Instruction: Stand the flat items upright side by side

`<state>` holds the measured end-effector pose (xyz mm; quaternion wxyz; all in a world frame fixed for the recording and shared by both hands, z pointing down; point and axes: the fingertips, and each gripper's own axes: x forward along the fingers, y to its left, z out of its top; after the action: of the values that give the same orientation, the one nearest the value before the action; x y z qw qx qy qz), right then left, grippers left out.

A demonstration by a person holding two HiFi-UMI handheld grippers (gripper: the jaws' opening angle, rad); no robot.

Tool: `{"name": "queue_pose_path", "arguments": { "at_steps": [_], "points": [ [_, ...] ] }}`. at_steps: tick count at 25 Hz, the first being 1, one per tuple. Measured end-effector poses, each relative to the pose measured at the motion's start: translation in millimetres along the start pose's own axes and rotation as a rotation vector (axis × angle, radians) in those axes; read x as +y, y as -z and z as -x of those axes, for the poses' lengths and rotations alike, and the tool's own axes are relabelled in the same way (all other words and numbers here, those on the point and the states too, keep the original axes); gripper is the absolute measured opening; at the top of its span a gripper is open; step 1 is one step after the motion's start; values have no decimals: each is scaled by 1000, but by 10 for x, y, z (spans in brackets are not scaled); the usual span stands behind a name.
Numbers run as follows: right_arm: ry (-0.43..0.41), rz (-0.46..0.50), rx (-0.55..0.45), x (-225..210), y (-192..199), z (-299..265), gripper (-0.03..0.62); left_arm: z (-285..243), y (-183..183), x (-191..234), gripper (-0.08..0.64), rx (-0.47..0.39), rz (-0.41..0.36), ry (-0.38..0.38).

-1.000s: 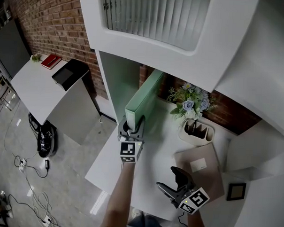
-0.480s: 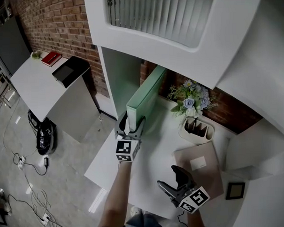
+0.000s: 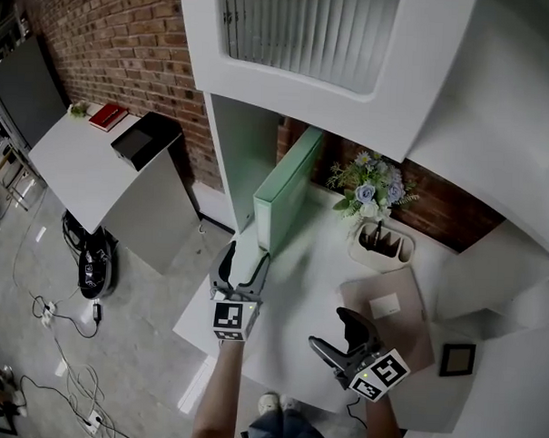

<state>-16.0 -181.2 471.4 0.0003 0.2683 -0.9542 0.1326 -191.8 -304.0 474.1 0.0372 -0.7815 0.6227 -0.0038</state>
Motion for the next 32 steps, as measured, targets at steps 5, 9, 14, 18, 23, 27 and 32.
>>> {"name": "queue_pose_path", "arguments": {
  "at_steps": [5, 9, 14, 18, 23, 27, 32],
  "points": [
    [46, 18, -38, 27, -149, 164, 356, 552, -162, -367, 290, 16, 15, 53],
    [106, 41, -59, -49, -256, 448, 356, 756, -170, -874, 290, 51, 52, 124],
    [216, 71, -58, -304, -401, 973, 356, 771, -142, -1612, 290, 101, 107, 231],
    [300, 100, -7, -551, -419, 1458, 356, 750, -34, -2127, 290, 178, 164, 288],
    [387, 117, 110, -959, -306, 1992, 356, 745, 223, -2639, 290, 306, 219, 328],
    [422, 95, 227, -1294, -78, 2292, 356, 764, 479, -2841, 290, 404, 289, 293],
    [419, 28, 362, -1633, 333, 2478, 356, 748, 695, -3000, 290, 479, 363, 250]
  ]
}}
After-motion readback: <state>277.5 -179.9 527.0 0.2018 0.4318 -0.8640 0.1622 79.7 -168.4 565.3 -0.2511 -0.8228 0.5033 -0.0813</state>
